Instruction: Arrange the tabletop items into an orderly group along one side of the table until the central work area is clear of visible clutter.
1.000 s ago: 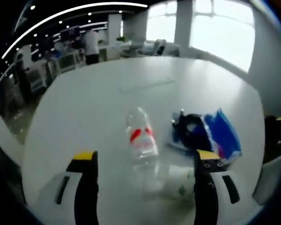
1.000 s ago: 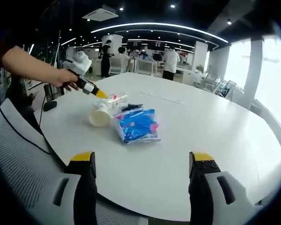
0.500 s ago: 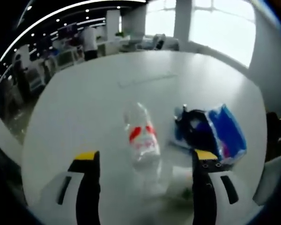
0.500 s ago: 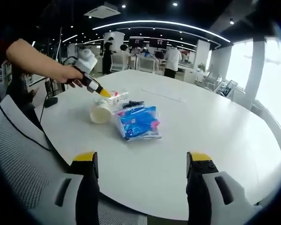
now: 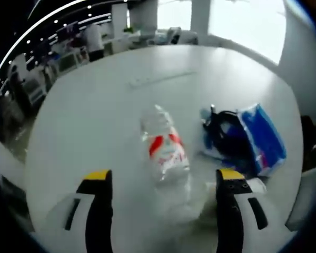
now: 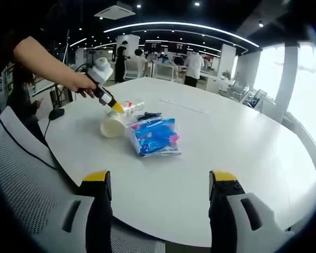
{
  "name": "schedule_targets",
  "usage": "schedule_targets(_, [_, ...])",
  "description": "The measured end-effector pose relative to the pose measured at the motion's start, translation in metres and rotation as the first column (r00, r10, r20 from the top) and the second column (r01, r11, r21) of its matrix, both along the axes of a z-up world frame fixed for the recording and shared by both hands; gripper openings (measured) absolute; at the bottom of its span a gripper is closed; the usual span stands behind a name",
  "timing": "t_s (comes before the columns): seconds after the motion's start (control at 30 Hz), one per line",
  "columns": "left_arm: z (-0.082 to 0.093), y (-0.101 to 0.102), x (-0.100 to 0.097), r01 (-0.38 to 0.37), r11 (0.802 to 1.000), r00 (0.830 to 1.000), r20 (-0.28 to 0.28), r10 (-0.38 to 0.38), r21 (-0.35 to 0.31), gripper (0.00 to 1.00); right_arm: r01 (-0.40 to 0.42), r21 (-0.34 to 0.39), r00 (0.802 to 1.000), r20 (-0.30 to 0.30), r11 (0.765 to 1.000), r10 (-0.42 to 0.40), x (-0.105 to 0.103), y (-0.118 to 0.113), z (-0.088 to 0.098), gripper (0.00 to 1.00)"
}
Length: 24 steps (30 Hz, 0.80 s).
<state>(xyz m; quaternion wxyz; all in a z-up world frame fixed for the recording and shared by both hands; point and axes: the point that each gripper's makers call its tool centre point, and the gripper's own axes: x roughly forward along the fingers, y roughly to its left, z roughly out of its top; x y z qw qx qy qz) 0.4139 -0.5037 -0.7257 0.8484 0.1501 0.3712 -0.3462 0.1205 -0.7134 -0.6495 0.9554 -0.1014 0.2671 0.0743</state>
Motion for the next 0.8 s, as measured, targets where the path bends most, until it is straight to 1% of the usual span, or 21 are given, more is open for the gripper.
schedule_targets(0.17, [-0.001, -0.001, 0.003, 0.009, 1.000, 1.000, -0.012, -0.009, 0.019, 0.76, -0.002, -0.002, 1.000, -0.003, 1.000, 0.002, -0.001, 0.000, -0.001, 0.74])
schedule_targets(0.23, [-0.005, -0.001, 0.003, 0.016, 0.999, 1.000, -0.025, -0.015, 0.039, 0.75, -0.002, -0.003, 1.000, -0.004, 1.000, 0.002, -0.001, -0.001, -0.001, 0.74])
schedule_targets(0.33, [-0.016, 0.000, 0.001, 0.042, 0.996, 0.997, -0.070, -0.037, 0.078, 0.75, -0.001, -0.005, 1.000, -0.006, 1.000, 0.001, -0.001, -0.001, -0.001, 0.73])
schedule_targets(0.37, [-0.019, 0.002, -0.002, 0.047, 0.995, 0.995, -0.095, -0.038, 0.092, 0.75, -0.001, -0.005, 1.000, -0.007, 1.000, 0.001, -0.001, -0.001, -0.001, 0.73])
schedule_targets(0.47, [-0.021, 0.003, 0.002, 0.060, 0.991, 0.994, -0.098, -0.049, 0.116, 0.75, -0.002, -0.008, 1.000, -0.010, 1.000, 0.002, -0.001, -0.001, -0.002, 0.72])
schedule_targets(0.6, [-0.019, 0.001, 0.005, 0.054, 0.993, 0.994, -0.102, -0.043, 0.106, 0.75, -0.002, -0.008, 1.000, -0.012, 1.000, 0.002, -0.001, -0.001, -0.002, 0.71])
schedule_targets(0.73, [-0.022, 0.001, 0.004, 0.064, 0.991, 0.993, -0.102, -0.052, 0.121, 0.74, -0.003, -0.010, 1.000, -0.018, 1.000, 0.003, -0.002, -0.001, -0.003, 0.70])
schedule_targets(0.8, [-0.026, 0.000, 0.003, 0.060, 0.991, 0.991, -0.126, -0.044, 0.119, 0.73, -0.005, -0.016, 1.000, -0.023, 1.000, 0.005, -0.002, -0.002, -0.004, 0.69])
